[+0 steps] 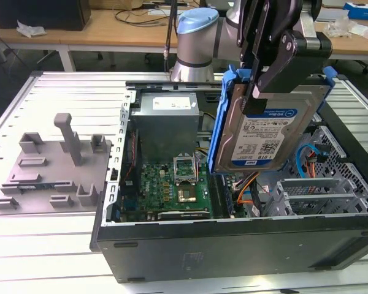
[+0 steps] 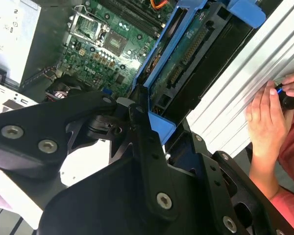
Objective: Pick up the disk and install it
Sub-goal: 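Insert the disk into the insertion slot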
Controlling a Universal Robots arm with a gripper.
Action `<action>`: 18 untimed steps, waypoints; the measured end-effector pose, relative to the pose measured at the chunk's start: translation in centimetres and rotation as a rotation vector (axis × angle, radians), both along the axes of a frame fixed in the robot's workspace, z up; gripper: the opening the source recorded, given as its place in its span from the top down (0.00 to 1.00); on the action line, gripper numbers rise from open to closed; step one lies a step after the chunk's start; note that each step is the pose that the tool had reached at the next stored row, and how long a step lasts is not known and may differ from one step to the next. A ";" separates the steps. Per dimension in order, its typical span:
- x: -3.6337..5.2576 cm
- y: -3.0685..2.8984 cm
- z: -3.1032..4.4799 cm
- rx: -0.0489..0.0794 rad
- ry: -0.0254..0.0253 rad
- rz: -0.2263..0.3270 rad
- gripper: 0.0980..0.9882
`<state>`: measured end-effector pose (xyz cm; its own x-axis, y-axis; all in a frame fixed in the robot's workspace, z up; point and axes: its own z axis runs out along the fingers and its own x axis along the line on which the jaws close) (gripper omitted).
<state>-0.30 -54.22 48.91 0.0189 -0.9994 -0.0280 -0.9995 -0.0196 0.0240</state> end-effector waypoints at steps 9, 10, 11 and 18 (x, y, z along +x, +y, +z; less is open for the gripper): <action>0.00 -0.27 -0.02 0.004 -0.0047 -0.002 0.70; 0.00 -0.27 -0.02 0.004 -0.0046 -0.002 0.70; 0.00 -0.27 -0.02 0.004 -0.0047 -0.002 0.70; 0.04 -0.30 -0.02 0.004 -0.0046 -0.002 0.70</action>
<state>-0.26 -54.52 48.88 0.0173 -0.9993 -0.0323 -0.9997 -0.0179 0.0193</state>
